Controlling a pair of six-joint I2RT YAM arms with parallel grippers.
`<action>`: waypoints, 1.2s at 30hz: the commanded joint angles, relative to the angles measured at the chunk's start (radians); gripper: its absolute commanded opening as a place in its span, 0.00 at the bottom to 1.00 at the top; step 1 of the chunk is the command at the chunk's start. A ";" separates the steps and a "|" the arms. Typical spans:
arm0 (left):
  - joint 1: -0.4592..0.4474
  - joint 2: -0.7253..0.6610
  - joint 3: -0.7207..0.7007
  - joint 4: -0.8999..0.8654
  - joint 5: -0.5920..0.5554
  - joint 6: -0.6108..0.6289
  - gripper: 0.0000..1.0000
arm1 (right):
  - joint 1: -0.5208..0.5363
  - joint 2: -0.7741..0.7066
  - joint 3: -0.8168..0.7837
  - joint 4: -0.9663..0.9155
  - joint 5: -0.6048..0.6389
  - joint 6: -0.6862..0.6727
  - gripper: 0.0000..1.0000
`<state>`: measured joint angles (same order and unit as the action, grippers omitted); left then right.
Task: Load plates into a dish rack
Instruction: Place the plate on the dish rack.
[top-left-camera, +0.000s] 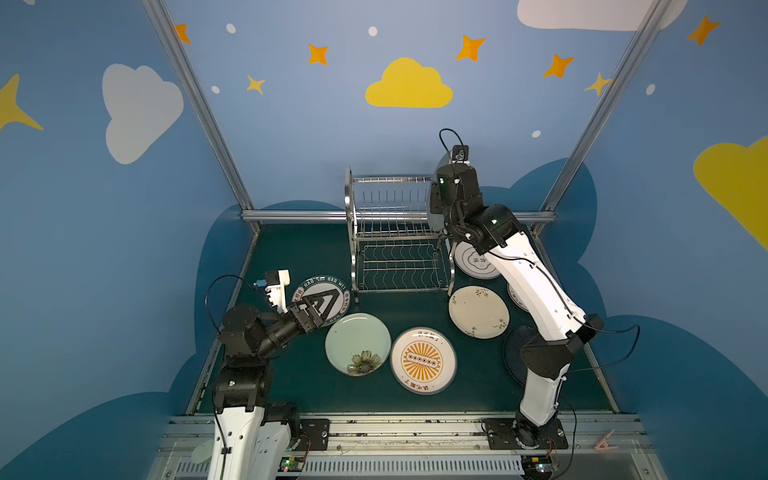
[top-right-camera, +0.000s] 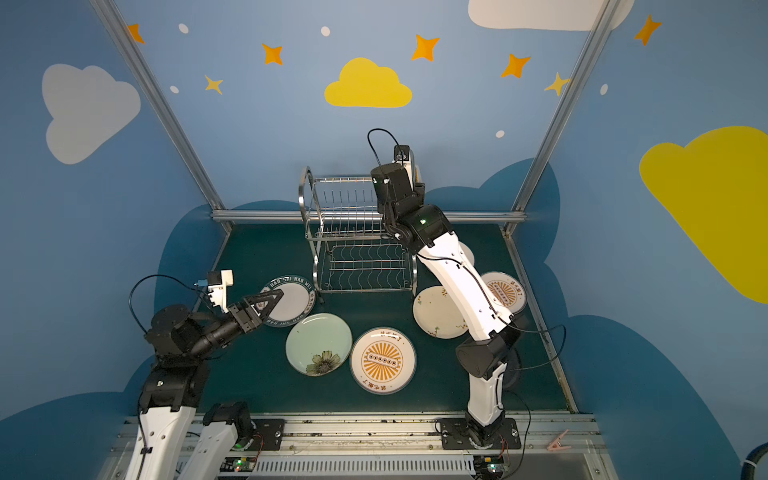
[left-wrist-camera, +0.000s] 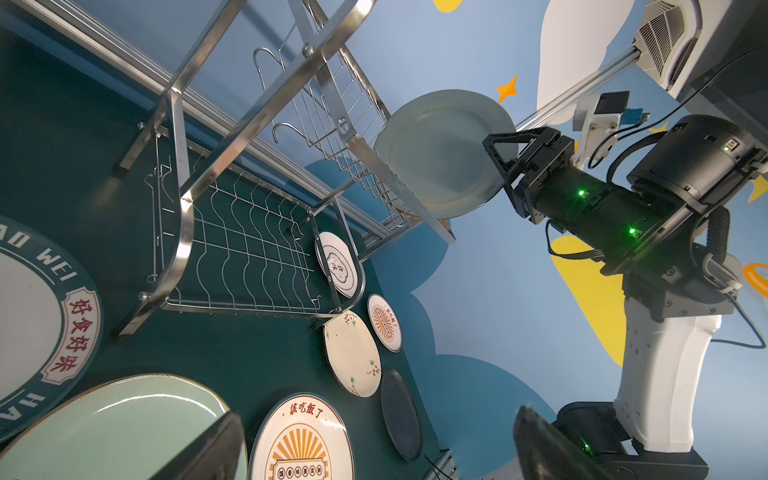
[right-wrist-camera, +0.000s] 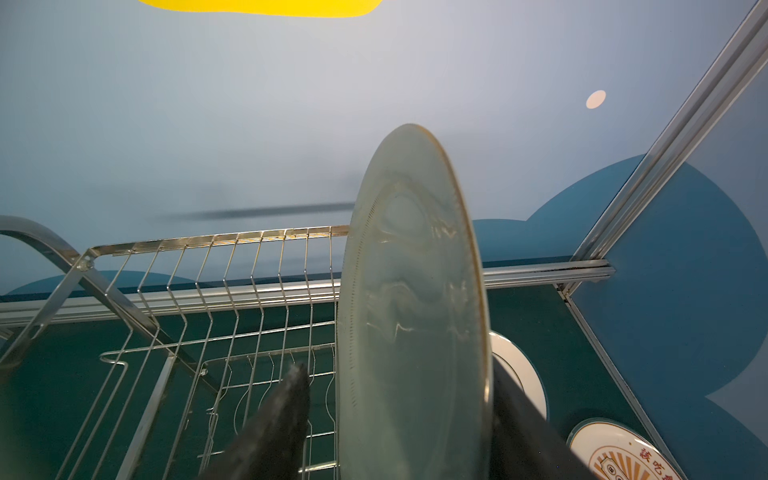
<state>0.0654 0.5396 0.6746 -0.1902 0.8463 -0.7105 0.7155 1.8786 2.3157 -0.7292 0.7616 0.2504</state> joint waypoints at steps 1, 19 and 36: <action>0.004 -0.009 0.003 -0.007 -0.006 0.012 1.00 | 0.002 -0.051 -0.004 0.002 -0.008 0.006 0.66; 0.009 0.018 0.006 -0.074 -0.095 0.031 1.00 | 0.039 -0.352 -0.277 0.094 -0.200 -0.039 0.88; 0.005 0.070 -0.061 -0.361 -0.525 -0.110 1.00 | 0.052 -0.912 -1.035 0.237 -0.510 0.015 0.92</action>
<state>0.0666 0.5835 0.6201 -0.4496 0.4473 -0.7746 0.7620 1.0084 1.3483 -0.5488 0.3424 0.2440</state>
